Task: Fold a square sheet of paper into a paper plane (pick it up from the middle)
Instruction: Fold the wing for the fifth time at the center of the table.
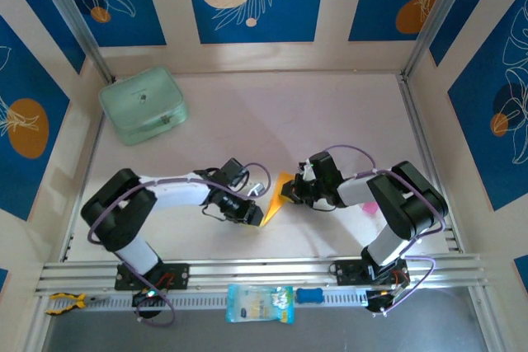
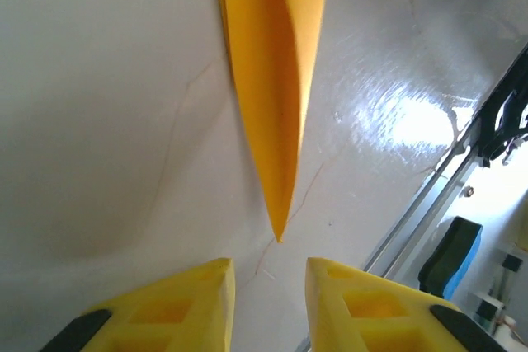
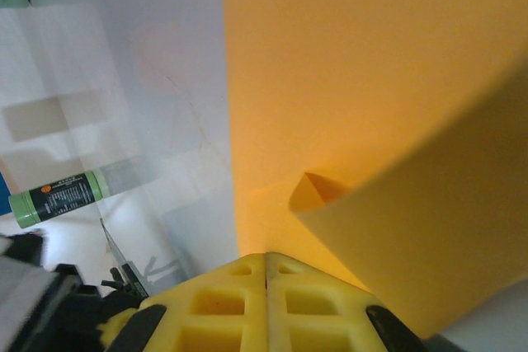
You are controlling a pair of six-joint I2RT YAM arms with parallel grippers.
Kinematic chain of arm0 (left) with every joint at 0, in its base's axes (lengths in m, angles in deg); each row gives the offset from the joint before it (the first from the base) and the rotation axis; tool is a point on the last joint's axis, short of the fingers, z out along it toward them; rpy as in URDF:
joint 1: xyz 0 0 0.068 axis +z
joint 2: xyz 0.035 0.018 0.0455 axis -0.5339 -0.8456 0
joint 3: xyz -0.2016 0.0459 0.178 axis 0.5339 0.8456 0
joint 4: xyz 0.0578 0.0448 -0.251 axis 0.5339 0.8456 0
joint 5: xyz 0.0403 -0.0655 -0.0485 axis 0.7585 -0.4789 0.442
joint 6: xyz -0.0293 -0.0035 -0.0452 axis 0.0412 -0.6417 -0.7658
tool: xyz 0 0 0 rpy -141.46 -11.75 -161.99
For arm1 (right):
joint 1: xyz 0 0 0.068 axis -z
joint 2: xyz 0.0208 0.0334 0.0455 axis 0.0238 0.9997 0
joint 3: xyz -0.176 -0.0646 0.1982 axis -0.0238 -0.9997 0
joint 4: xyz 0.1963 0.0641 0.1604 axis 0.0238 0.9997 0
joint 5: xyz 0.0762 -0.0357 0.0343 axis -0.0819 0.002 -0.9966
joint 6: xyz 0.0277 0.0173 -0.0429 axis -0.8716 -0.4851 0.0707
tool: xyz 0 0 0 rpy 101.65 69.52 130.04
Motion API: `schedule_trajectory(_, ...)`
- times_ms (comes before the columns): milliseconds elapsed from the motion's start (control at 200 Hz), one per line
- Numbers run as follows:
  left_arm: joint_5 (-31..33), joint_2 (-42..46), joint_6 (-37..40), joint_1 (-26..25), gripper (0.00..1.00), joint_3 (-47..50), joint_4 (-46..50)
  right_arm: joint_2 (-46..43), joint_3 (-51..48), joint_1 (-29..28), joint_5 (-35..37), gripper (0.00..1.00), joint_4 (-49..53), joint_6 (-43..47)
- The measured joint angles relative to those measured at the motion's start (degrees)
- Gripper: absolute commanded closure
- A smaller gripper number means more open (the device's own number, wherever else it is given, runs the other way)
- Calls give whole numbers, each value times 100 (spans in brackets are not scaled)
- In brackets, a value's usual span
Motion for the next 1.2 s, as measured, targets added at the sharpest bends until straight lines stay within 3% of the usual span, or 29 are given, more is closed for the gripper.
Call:
schedule_trajectory(95,199,299,-114,0,91,-13,-20,-17,0,0,22,94,20,-15)
schedule_trajectory(205,138,284,-153,0,96,-177,-240,-31,0,0,63,94,42,-39)
schedule_trajectory(585,-525,-1049,-407,-151,95,-1078,-1086,-42,0,-4,90,94,57,-59)
schedule_trajectory(865,-374,-1515,-256,-162,95,-1163,-938,-50,0,-20,125,94,63,-61)
schedule_trajectory(1195,33,-1445,278,-179,94,-1154,-415,-50,0,-44,103,95,83,-63)
